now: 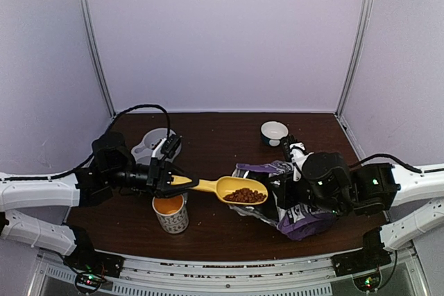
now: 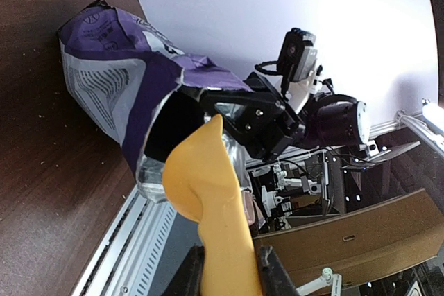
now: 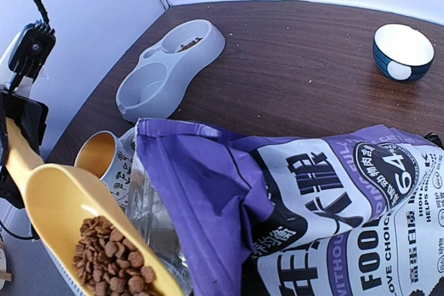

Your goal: Serve the pet food

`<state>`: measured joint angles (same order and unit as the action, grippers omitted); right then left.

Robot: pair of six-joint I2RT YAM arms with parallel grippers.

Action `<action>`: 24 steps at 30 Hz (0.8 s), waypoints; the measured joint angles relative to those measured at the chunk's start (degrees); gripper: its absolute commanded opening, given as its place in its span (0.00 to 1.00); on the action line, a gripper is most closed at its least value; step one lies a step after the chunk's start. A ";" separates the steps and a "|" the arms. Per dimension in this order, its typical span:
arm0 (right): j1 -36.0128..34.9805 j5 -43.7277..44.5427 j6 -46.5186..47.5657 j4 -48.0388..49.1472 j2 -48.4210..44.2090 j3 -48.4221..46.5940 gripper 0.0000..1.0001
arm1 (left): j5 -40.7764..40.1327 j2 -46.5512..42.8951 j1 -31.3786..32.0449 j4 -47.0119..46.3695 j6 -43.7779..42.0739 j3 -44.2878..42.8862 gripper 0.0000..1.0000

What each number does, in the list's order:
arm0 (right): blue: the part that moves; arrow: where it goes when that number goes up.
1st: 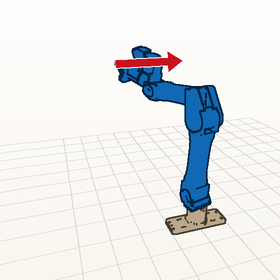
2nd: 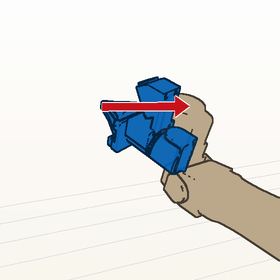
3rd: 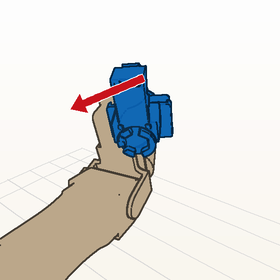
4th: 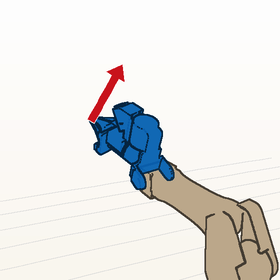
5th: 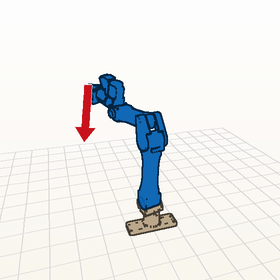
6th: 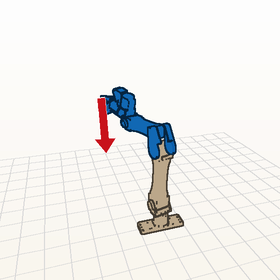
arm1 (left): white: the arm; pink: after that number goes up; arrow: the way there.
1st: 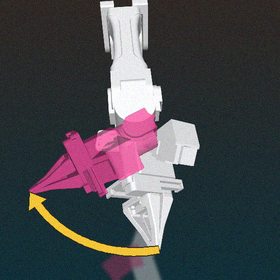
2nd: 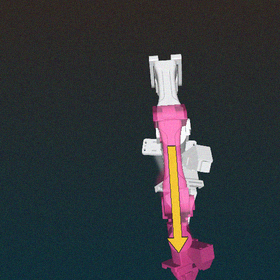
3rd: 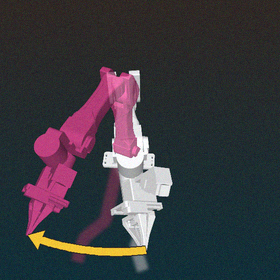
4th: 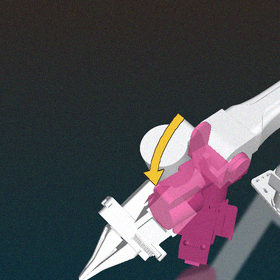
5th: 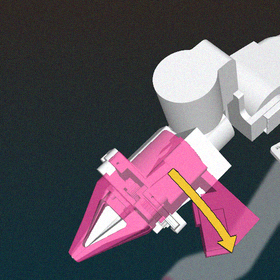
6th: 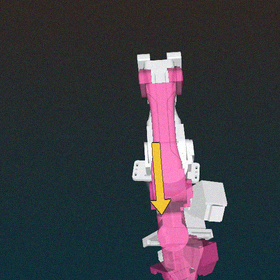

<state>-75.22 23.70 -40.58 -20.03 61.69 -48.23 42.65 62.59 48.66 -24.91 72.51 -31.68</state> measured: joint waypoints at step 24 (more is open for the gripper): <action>0.76 0.83 -0.76 -1.20 -1.60 0.00 0.00 | 0.90 -6.91 -5.90 -7.32 14.67 -1.57 0.00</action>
<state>-74.46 24.53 -41.34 -21.23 60.10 -48.23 43.55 55.68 42.76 -32.23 87.18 -33.26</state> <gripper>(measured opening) 0.004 0.209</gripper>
